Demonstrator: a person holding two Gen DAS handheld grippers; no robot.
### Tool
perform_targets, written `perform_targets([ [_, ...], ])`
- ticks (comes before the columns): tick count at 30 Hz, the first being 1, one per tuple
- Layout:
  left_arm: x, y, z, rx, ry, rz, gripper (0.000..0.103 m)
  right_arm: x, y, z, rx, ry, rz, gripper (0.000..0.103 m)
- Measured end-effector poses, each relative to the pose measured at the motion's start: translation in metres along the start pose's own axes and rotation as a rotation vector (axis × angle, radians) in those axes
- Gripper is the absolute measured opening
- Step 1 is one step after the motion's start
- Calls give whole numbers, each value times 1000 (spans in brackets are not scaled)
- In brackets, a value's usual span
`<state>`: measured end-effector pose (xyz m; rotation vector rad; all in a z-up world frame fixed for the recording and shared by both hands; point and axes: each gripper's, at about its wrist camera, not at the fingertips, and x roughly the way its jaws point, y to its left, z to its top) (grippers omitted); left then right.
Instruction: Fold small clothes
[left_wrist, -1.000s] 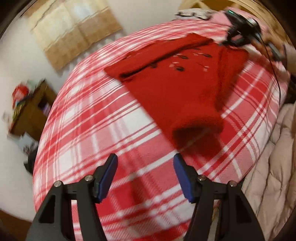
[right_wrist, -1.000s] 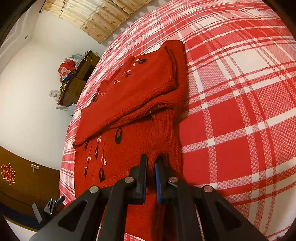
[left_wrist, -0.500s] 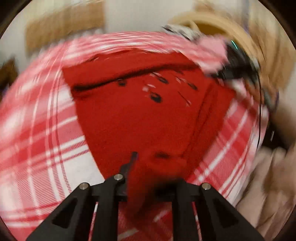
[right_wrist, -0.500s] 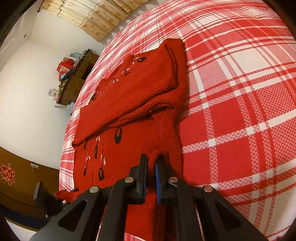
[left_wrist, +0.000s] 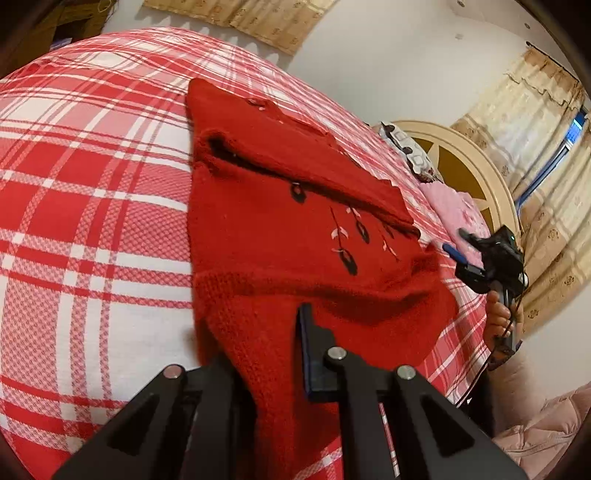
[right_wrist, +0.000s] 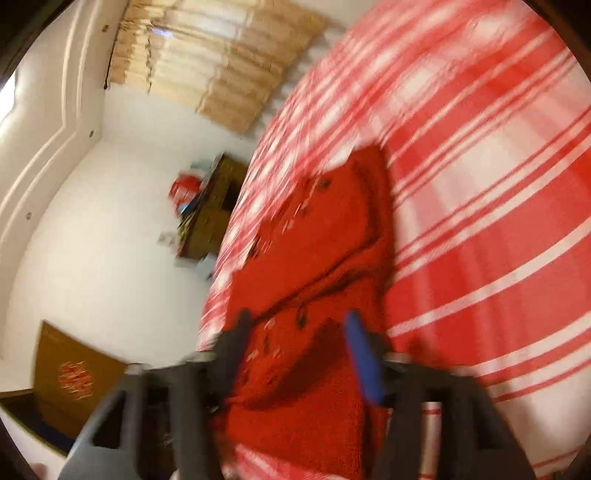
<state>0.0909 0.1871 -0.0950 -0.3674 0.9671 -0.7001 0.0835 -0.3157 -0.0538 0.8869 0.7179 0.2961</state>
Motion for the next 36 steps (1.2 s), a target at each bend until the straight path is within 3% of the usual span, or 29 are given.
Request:
perform_targets([
  [2,-3,3,0,-17,-6,1,11,-10,3,-1,-53,-22,-56,61],
  [6,-5,2,-2,-26,-23,33,11,-7,23,-11,-241,21,-180,61],
  [10,-5,-4,-1,-16,-32,78,13,25,53,-33,-483,88,-294,61],
  [16,-3,-9,-1,-2,-45,124,14,73,55,-44,-617,150,-409,60],
  [20,-2,-11,1,3,-42,126,18,85,53,-49,-651,164,-425,56],
  [23,-1,-12,3,6,-46,140,20,90,61,-60,-734,174,-475,28],
  [24,-2,-13,4,11,-57,155,20,91,63,-61,-744,179,-478,12],
  [29,-5,-20,-3,30,-87,214,13,75,78,-69,-743,154,-487,8],
  [36,-25,-36,3,61,-153,236,8,28,108,-61,-703,24,-423,8],
])
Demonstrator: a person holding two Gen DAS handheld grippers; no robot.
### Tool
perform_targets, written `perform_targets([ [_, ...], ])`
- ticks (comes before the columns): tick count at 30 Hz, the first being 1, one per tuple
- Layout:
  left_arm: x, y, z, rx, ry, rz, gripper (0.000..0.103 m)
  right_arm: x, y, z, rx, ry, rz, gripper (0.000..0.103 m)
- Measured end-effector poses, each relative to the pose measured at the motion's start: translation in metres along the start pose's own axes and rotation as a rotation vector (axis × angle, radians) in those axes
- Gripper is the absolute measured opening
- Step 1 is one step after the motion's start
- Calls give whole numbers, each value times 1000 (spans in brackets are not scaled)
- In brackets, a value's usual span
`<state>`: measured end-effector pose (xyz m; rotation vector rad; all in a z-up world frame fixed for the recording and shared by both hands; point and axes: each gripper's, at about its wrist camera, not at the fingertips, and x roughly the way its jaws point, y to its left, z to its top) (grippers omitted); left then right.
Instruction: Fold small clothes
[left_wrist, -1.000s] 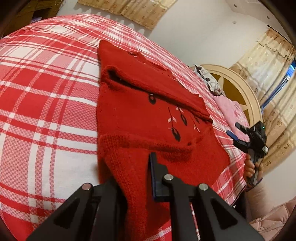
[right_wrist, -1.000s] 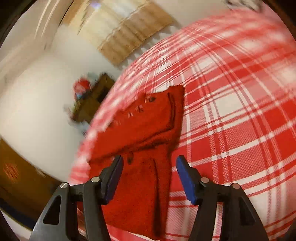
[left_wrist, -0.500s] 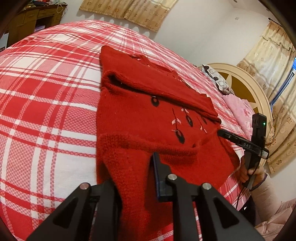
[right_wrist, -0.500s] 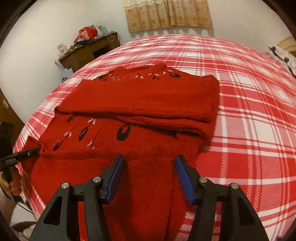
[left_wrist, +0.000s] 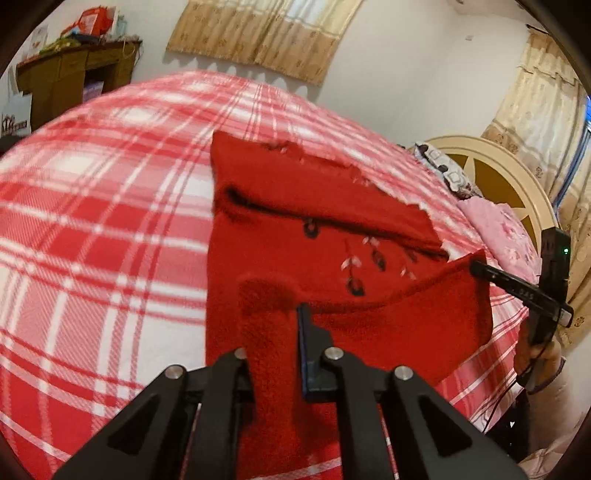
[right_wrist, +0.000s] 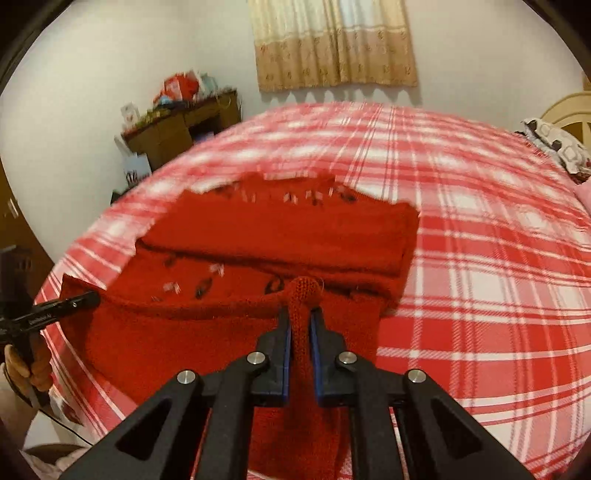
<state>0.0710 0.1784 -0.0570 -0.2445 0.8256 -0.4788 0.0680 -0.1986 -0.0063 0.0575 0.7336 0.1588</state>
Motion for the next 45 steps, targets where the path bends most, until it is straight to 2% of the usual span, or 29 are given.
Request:
perform_targets([
  [6,-1,-16,39,37,-49,6,8,-12,-2,22,28,-57,-14,8],
  [10,9,-20,69,56,-69,39,8,-11,-6,36,39,-78,-48,8],
  [18,44,-16,116,21,-68,75,8,6,-16,68,53,-109,-89,8],
  [24,58,-12,143,5,-87,82,8,31,-33,99,93,-111,-103,8],
  [30,81,-11,170,9,-87,104,8,66,-45,122,108,-95,-160,8],
  [38,119,-6,198,-2,-76,130,7,110,-60,141,131,-75,-205,8],
  [41,135,-3,207,-15,-68,144,7,129,-64,148,124,-62,-252,8],
  [45,161,3,213,-42,-50,154,8,157,-79,149,173,-31,-274,8],
])
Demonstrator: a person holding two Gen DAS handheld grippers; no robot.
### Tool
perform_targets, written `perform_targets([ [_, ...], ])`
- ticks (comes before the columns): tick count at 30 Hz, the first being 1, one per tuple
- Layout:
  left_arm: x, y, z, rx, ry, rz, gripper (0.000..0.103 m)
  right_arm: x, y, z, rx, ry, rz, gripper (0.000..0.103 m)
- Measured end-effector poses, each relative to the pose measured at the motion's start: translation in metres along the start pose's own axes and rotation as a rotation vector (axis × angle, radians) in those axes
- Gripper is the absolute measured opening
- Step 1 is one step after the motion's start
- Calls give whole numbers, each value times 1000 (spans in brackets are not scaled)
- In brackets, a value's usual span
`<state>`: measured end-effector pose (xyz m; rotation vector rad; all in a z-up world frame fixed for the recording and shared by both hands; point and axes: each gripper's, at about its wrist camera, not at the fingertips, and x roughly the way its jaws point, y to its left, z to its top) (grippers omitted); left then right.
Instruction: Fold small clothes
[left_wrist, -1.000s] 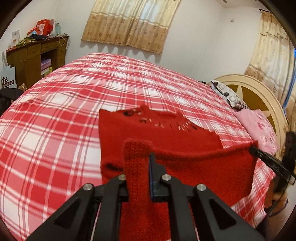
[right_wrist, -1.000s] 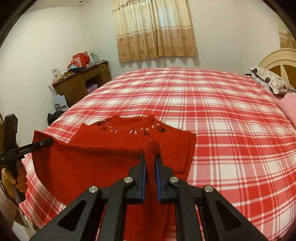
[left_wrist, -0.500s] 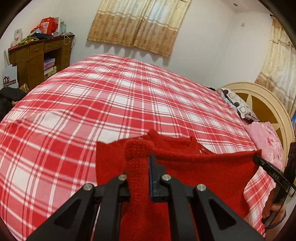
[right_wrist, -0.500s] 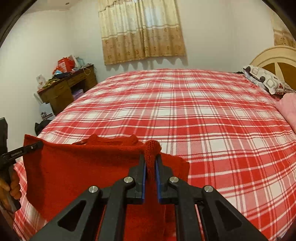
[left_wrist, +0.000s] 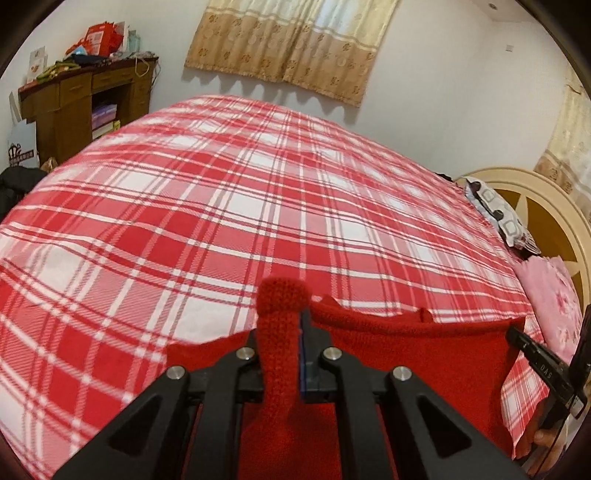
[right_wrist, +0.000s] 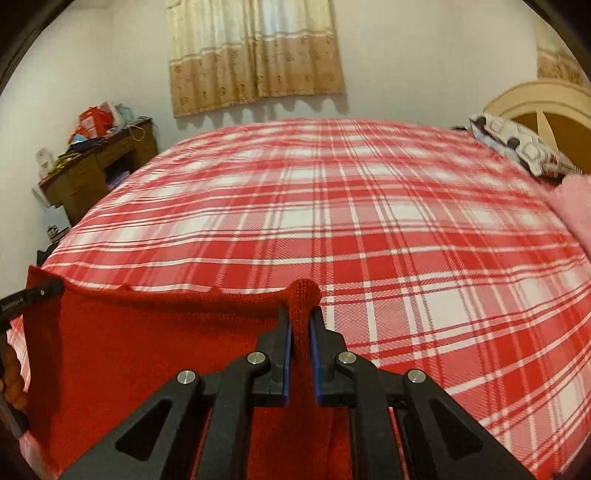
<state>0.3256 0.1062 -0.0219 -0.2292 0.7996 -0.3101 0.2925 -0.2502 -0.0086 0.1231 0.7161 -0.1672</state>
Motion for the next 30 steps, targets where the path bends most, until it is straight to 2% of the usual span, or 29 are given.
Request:
perform_targets([
  [3,22,0,-4,-5,19,28,7,21,-3,0,21,19,-6,8],
  [8,38,7,-13,-6,22,81,8,46,3,0,1,35,5,8],
  [10,41,15,-14,-34,34,76,8,55,5,0,-4,54,19,8],
  [15,41,25,-16,-84,39,110,9,79,5,-3,-3,171,61,8],
  [18,48,30,-15,-115,67,144,14,84,1,0,11,203,92,11],
  [21,51,36,-14,-150,94,135,20,80,-5,0,29,216,114,19],
  [22,50,36,-14,-148,97,133,21,75,-9,0,40,212,113,19],
  [24,44,36,-13,-130,99,155,32,45,-24,3,101,118,106,20],
  [26,26,37,-15,-95,68,212,47,6,-43,2,175,16,115,41],
  [27,13,38,-16,-79,39,240,50,-14,-51,-1,200,-21,102,48],
  [29,-7,39,-19,-61,15,264,58,-47,-53,-14,170,-62,70,48],
  [30,-17,37,-22,-52,4,267,59,-55,-50,-19,139,-63,57,48],
])
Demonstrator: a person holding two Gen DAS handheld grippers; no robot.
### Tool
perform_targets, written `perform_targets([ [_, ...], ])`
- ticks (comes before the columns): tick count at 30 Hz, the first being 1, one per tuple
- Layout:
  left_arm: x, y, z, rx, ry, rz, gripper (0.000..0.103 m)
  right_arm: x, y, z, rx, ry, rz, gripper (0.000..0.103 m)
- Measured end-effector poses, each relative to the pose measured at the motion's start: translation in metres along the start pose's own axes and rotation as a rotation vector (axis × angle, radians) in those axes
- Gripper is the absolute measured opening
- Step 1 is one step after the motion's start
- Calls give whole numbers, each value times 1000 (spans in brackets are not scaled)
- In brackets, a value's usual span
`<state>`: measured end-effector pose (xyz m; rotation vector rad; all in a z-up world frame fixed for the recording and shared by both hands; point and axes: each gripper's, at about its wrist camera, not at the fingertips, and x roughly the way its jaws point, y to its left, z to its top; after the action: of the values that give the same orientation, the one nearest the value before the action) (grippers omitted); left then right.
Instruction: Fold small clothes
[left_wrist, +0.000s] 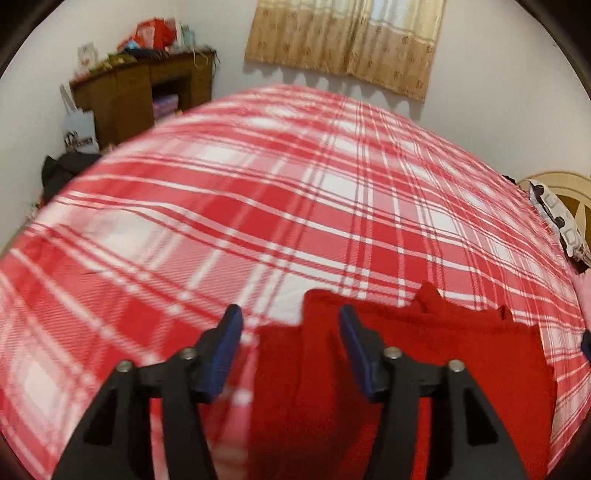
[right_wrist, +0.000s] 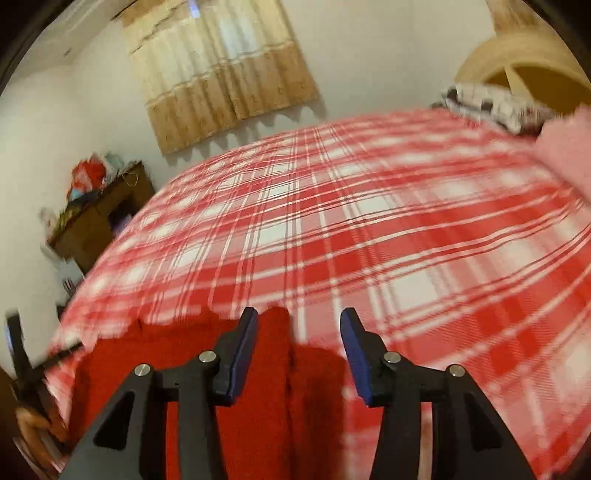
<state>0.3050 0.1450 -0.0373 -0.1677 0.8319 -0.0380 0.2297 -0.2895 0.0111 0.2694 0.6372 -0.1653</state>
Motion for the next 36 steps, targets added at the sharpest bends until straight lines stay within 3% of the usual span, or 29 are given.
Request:
perform_targets([
  [4,-38,-8,-28,66,-18,-48,59,-40,23,-48,-126,0,-36,45],
  [9,-66,-33,-76,111,-2,-97,65,-49,44,-94,-182,45,-27,29],
  [12,-74,-49,-98,149,7,-95,65,-50,48,-114,-192,73,-12,28],
  [17,-65,-63,-117,188,41,-13,65,-28,44,-135,-170,152,-7,27],
  [19,-63,-65,-122,191,52,15,66,-31,42,-142,-174,115,4,27],
  [25,-63,-73,-131,240,30,100,75,-35,44,-152,-191,127,-15,27],
  [30,-61,-72,-136,230,25,137,84,-37,43,-152,-184,127,-6,27],
  [36,-65,-73,-138,239,25,148,84,-38,41,-151,-187,114,-7,28],
])
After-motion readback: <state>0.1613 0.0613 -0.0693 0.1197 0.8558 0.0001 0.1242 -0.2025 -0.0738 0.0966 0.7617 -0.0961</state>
